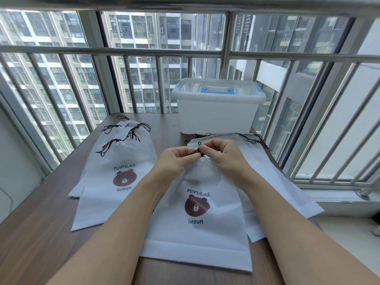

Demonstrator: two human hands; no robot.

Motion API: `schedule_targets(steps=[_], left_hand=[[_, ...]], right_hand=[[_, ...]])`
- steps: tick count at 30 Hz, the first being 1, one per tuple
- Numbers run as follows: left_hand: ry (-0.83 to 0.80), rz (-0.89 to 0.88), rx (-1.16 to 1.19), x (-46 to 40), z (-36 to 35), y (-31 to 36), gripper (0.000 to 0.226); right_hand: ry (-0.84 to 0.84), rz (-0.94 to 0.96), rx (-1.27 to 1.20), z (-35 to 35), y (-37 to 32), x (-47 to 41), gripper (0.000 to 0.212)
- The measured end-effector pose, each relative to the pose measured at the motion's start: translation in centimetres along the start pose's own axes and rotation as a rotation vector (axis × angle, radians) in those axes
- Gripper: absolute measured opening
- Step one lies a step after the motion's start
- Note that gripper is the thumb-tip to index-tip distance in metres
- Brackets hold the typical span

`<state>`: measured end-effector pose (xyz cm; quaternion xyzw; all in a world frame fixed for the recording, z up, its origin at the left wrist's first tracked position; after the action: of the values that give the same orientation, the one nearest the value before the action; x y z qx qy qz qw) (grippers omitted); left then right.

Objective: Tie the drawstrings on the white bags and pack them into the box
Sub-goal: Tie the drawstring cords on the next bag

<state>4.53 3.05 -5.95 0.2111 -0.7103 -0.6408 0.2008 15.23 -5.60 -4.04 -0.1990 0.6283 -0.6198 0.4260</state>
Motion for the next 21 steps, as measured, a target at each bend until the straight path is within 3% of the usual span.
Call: schedule_targets(steps=[2,7,16,21], left_hand=[[0.014,0.020,0.062,-0.1,0.1,-0.1,0.012],[0.023,0.093,0.182,-0.4,0.7,-0.6,0.032],[-0.054,0.094,0.345,-0.7,0.2,-1.0,0.031],[0.097,-0.072,-0.035,-0.6,0.7,0.4,0.028]], right_hand=[[0.001,0.009,0.015,0.1,0.0,-0.1,0.008],[-0.007,-0.015,-0.046,-0.2,0.2,-0.1,0.010],[-0.003,0.000,0.008,0.0,-0.3,-0.1,0.014],[-0.042,0.013,0.213,-0.1,-0.1,0.0,0.014]])
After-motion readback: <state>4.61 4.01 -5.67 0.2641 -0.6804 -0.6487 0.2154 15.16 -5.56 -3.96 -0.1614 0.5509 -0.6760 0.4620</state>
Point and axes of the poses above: each hand's wrist, its own x-axis away from the middle knuckle, its own z-axis out of the back of the hand, y = z × x, the point moved 9 cm from there along -x, towards the middle knuckle, and after that the axes turned 2 degrees about z, right-handed, at the moved point
